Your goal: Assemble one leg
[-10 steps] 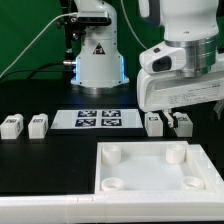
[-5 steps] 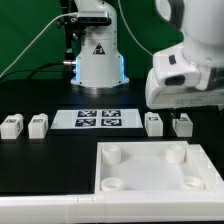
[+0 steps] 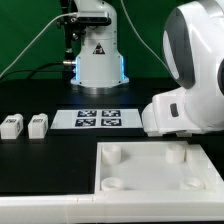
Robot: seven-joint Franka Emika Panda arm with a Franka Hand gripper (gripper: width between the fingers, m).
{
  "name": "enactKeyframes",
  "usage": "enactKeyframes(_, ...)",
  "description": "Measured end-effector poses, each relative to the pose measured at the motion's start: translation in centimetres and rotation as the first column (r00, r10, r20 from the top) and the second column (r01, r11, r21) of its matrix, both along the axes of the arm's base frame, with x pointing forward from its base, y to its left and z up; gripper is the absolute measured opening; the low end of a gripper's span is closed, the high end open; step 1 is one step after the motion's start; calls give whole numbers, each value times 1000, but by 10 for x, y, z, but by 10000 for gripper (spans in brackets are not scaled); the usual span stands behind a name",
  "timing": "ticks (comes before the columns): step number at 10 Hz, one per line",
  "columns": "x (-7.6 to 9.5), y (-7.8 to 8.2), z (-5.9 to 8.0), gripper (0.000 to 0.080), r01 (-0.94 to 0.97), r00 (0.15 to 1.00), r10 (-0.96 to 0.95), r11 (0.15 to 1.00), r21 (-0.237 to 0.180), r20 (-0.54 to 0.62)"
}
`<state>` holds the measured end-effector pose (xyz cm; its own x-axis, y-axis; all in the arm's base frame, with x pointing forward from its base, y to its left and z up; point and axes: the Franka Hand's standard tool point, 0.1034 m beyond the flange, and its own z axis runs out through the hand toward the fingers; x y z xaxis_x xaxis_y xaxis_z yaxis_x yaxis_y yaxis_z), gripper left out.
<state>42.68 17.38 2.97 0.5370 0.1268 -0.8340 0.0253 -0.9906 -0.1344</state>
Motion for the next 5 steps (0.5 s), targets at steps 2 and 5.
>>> enactKeyframes(2, -13, 1, -11, 649, -1, 1000, 1, 1000, -7, -4)
enactKeyframes(5, -33, 4, -12, 649, -10, 1000, 10, 1000, -17, 11)
